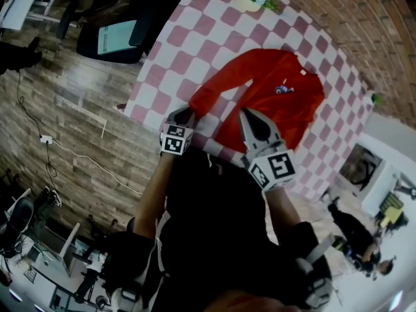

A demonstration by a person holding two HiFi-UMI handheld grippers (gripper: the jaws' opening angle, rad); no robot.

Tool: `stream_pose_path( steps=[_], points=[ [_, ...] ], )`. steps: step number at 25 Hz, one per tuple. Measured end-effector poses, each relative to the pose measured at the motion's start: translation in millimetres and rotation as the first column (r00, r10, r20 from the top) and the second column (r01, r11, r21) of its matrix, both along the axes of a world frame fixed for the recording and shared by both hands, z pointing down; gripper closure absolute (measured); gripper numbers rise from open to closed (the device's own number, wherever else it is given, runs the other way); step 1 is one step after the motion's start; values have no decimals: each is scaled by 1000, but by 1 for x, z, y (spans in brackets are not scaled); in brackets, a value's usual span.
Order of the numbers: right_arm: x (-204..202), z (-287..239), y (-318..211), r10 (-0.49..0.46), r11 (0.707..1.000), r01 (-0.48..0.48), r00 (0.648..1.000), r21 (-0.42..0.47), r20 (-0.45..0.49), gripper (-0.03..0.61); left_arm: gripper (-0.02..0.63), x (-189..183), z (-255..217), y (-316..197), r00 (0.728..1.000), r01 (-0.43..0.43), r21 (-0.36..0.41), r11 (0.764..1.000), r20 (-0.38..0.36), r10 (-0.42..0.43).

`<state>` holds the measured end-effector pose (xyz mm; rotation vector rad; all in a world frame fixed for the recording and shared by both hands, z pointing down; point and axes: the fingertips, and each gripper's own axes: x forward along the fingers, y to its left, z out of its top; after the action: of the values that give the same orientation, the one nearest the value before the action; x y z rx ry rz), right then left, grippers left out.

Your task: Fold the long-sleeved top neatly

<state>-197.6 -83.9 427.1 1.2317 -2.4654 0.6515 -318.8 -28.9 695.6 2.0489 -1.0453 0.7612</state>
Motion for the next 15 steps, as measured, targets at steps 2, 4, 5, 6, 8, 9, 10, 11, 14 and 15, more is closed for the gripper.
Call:
stream_pose_path(
  steps=[2, 4, 5, 6, 8, 9, 10, 11, 14, 15],
  points=[
    [2, -2, -2, 10, 1000, -10, 1000, 6, 3, 571, 554, -9, -8, -6, 999, -20, 39, 999, 45, 18],
    [5, -4, -4, 22, 1000, -22, 1000, 9, 3, 571, 555, -19, -19, -16, 994, -45, 92, 995, 101, 36],
    [7, -5, -5, 29, 1000, -29, 1000, 9, 2, 571, 557, -25, -25, -22, 990, -60, 122, 991, 133, 43],
    [9, -5, -6, 36, 999, -36, 999, 9, 1, 571, 557, -31, -31, -29, 985, -74, 155, 985, 165, 48],
    [13, -6, -9, 52, 999, -52, 999, 14, -1, 571, 557, -44, -43, -44, 973, -100, 220, 970, 224, 49],
    [15, -6, -10, 59, 998, -59, 998, 17, -2, 571, 557, -50, -49, -51, 966, -113, 246, 963, 254, 49],
    [17, -7, -10, 67, 998, -67, 998, 19, -4, 571, 557, -55, -56, -58, 958, -128, 269, 955, 282, 49],
    [19, -8, -11, 75, 997, -74, 997, 20, -6, 571, 557, -60, -63, -65, 951, -142, 292, 946, 306, 49],
    [25, -9, -14, 103, 994, -103, 995, 22, -12, 571, 560, -68, -87, -88, 934, -185, 360, 915, 355, 49],
    [27, -10, -15, 115, 993, -115, 993, 25, -14, 571, 560, -69, -94, -96, 930, -201, 379, 903, 364, 54]
  ],
)
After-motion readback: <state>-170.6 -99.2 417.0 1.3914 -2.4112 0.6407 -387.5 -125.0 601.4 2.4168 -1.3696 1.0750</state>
